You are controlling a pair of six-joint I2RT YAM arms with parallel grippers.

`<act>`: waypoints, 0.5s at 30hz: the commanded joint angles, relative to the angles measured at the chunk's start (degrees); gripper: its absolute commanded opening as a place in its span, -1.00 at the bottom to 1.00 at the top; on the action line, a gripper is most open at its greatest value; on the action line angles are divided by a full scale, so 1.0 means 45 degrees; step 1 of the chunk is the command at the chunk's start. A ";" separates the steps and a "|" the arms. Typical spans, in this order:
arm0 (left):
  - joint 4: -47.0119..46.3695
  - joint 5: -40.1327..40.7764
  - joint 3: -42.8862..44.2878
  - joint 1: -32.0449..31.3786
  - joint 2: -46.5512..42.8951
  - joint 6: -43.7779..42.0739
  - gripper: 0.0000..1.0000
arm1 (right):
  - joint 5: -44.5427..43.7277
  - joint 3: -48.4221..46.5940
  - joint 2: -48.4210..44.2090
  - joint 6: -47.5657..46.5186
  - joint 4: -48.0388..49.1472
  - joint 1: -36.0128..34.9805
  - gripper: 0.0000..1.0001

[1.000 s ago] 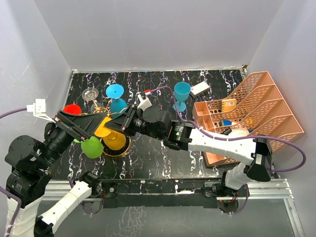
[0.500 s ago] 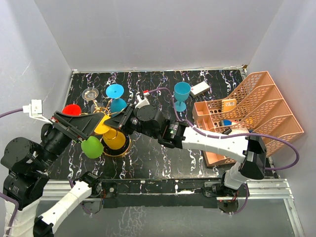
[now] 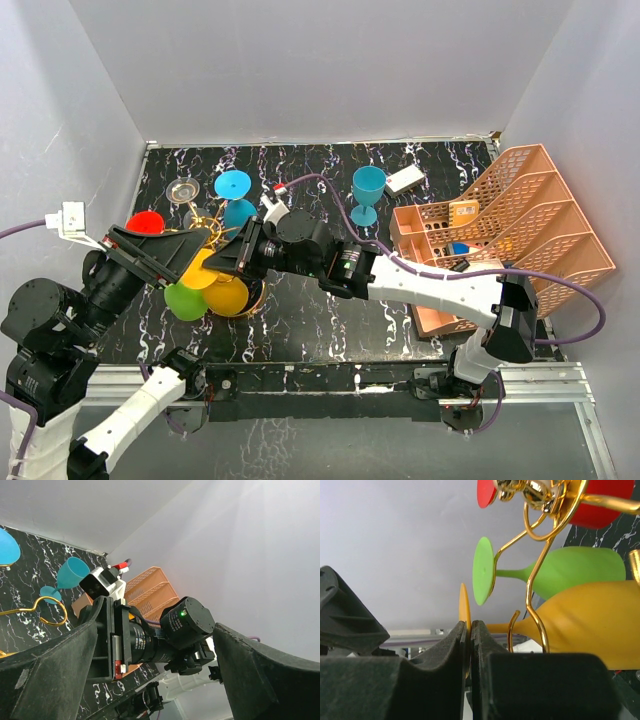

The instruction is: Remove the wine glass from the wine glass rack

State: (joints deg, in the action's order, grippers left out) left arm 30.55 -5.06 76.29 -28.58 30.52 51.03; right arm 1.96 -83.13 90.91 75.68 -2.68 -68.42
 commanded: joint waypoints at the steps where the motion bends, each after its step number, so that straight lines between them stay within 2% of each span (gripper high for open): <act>1: -0.0023 0.0106 0.0195 0.0043 -0.0049 -0.0185 0.94 | 0.1562 -0.0387 -0.0387 -0.0831 0.0605 0.0088 -0.83; 7: -0.0178 -0.0056 0.0057 0.0044 -0.0002 -0.0174 0.94 | 0.3654 -0.0035 -0.0925 -0.3072 0.0615 0.0088 -0.83; 10: -0.0585 -0.0771 0.0058 0.0047 0.0321 -0.0399 0.94 | 0.4308 0.0797 -0.1593 -0.4927 0.0634 0.0117 -0.83; 12: -0.1142 -0.1797 0.0011 0.0047 0.0728 -0.0463 0.94 | 0.4283 0.1443 -0.2210 -0.5920 0.0471 0.0206 -0.84; 15: -0.1768 -0.2990 0.0082 0.0047 0.1651 -0.0528 0.94 | 0.3083 0.2407 -0.3352 -0.7506 -0.0373 0.0333 -0.85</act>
State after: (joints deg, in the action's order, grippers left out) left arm 27.94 -10.04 76.29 -28.58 32.03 50.15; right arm 18.20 -75.26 83.59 54.30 -3.68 -68.01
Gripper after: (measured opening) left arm 0.970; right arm 0.106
